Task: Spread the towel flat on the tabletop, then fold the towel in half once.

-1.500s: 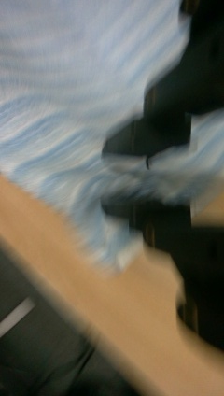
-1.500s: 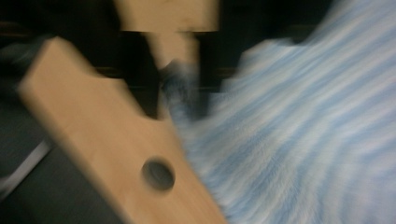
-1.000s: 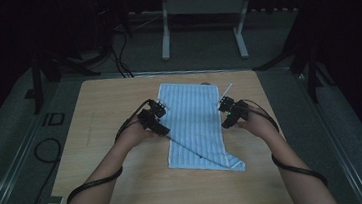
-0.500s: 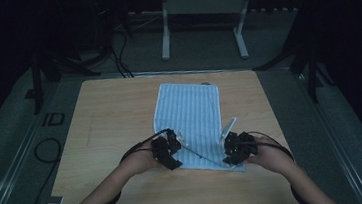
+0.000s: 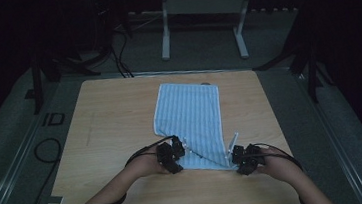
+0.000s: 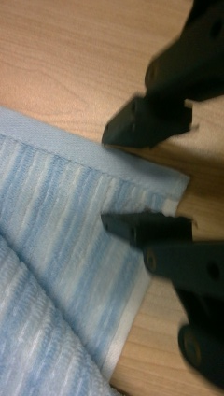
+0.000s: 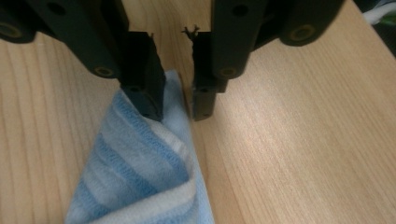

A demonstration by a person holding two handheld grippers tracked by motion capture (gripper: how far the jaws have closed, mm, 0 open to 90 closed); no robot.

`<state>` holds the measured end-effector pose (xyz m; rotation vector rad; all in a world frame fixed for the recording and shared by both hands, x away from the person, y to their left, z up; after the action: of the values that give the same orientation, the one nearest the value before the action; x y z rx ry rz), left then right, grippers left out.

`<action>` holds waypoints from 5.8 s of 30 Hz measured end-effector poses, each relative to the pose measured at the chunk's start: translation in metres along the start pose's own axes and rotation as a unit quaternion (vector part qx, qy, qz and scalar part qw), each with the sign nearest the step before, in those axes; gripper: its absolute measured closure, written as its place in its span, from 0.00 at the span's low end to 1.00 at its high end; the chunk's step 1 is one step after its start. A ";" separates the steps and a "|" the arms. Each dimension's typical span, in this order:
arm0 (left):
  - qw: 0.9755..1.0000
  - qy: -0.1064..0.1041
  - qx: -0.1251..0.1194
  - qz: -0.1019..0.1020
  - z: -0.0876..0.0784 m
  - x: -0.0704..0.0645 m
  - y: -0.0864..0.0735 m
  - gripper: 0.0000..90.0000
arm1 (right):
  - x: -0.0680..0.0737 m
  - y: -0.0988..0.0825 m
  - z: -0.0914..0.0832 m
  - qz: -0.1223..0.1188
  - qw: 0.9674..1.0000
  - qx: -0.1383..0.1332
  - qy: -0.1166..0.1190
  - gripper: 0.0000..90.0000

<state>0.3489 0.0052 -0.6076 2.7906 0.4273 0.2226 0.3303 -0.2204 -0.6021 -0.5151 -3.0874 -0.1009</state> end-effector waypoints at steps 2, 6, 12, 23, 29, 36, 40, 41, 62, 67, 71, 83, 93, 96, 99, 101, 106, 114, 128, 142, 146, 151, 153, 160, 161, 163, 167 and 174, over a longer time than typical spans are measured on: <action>1.000 0.002 0.002 -0.002 -0.001 -0.002 0.000 0.84 | 0.000 0.001 0.000 0.001 1.000 0.002 -0.009 0.97; 1.000 0.003 0.009 -0.013 -0.009 -0.004 -0.004 0.94 | 0.006 0.004 -0.003 -0.004 1.000 0.006 -0.001 1.00; 0.999 -0.013 -0.024 -0.036 -0.046 -0.013 -0.019 0.94 | 0.026 0.008 -0.029 -0.021 0.999 -0.029 0.003 1.00; 0.999 0.003 -0.015 -0.036 -0.058 -0.013 -0.026 0.94 | 0.052 0.013 0.004 -0.046 0.999 -0.020 -0.020 0.76; 0.999 -0.001 -0.010 -0.040 -0.052 -0.010 -0.027 0.94 | 0.046 0.019 0.006 -0.048 0.998 -0.014 -0.025 0.87; 0.999 0.006 -0.022 -0.043 -0.067 -0.009 -0.027 0.94 | 0.044 0.025 -0.021 -0.049 0.998 -0.030 -0.023 0.94; 0.999 0.017 -0.036 -0.036 -0.092 -0.017 -0.032 0.95 | 0.052 0.023 -0.059 -0.055 0.996 -0.064 -0.040 0.94; 0.998 0.016 -0.040 -0.035 -0.098 -0.020 -0.034 0.95 | 0.056 0.022 -0.067 -0.051 0.995 -0.074 -0.035 0.94; 0.999 -0.022 -0.012 -0.047 -0.071 -0.022 -0.064 0.68 | 0.045 0.048 -0.047 -0.051 0.995 -0.087 0.021 0.89; 0.999 -0.021 -0.007 -0.044 -0.053 -0.021 -0.070 0.67 | 0.064 0.057 -0.017 -0.078 0.994 -0.071 0.043 0.89; 0.998 -0.034 -0.006 -0.051 -0.045 -0.030 -0.075 0.67 | 0.075 0.055 0.002 -0.084 0.993 -0.055 0.056 0.86; 0.998 -0.046 -0.009 -0.042 -0.032 -0.058 -0.076 0.58 | 0.075 0.034 0.007 -0.064 0.995 -0.055 0.058 0.82; 0.998 -0.057 -0.010 -0.017 -0.029 -0.087 -0.059 0.52 | 0.073 0.008 0.005 -0.050 0.997 -0.037 0.052 0.78; 0.998 -0.064 0.001 -0.003 -0.030 -0.097 -0.058 0.52 | 0.079 0.001 0.005 -0.045 0.997 -0.036 0.056 0.77; 0.998 -0.067 0.007 0.005 -0.031 -0.102 -0.057 0.52 | 0.088 -0.003 0.004 -0.059 0.996 -0.029 0.060 0.71; 0.997 -0.072 0.008 0.002 -0.033 -0.100 -0.057 0.52 | 0.089 -0.004 0.004 -0.064 0.996 -0.024 0.060 0.69; 0.998 -0.053 0.011 -0.028 -0.043 -0.070 -0.060 0.50 | 0.074 0.000 -0.010 -0.069 0.996 -0.035 0.055 0.66; 0.997 -0.023 0.018 -0.072 -0.061 0.008 -0.060 0.45 | -0.004 0.013 -0.036 -0.063 0.995 -0.070 0.043 0.57; 0.994 0.039 0.044 -0.088 -0.031 0.092 -0.032 0.45 | -0.096 0.055 -0.025 -0.073 0.997 -0.033 0.016 0.61; 0.994 0.043 0.059 -0.086 0.003 0.119 -0.010 0.45 | -0.135 0.090 -0.005 -0.089 0.996 -0.013 0.009 0.63; 0.994 0.042 0.071 -0.077 0.009 0.117 -0.012 0.45 | -0.135 0.083 0.006 -0.094 0.995 0.012 0.020 0.65; 0.994 0.041 0.061 -0.075 0.009 0.117 -0.012 0.45 | -0.132 0.081 0.006 -0.091 0.995 0.006 0.034 0.74; 0.995 0.022 0.055 -0.083 0.009 0.114 -0.012 0.54 | -0.130 0.080 0.005 -0.091 0.995 0.008 0.037 0.84; 0.997 0.013 0.062 -0.051 0.006 0.103 -0.010 0.91 | -0.127 0.079 0.005 -0.094 0.995 -0.001 0.035 0.94; 0.997 0.014 0.066 -0.046 0.006 0.102 -0.010 0.93 | -0.127 0.079 0.005 -0.092 0.995 -0.003 0.034 0.94; 0.996 0.022 0.071 -0.041 0.004 0.102 -0.010 0.95 | -0.127 0.077 0.004 -0.089 0.995 -0.009 0.033 0.95; 0.996 0.042 0.048 -0.061 -0.008 0.105 -0.005 0.95 | -0.127 0.075 -0.005 -0.087 0.996 -0.015 0.024 0.95; 0.995 0.071 0.022 -0.067 -0.048 0.098 -0.003 0.94 | -0.113 0.075 -0.045 -0.103 0.993 -0.058 -0.009 0.96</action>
<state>0.4306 0.0525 -0.5528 2.7845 0.6577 0.3859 0.4615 -0.1895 -0.5552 -0.1974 -3.1577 -0.2790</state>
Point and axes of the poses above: each handheld gripper's, and its own axes: z roughly forward along the jaws, y roughly out of its top, x roughly to its left, the point moved 9 cm from there along z, roughly forward along the jaws, and after that the axes turned 5 degrees about y, right-handed, at the moved point
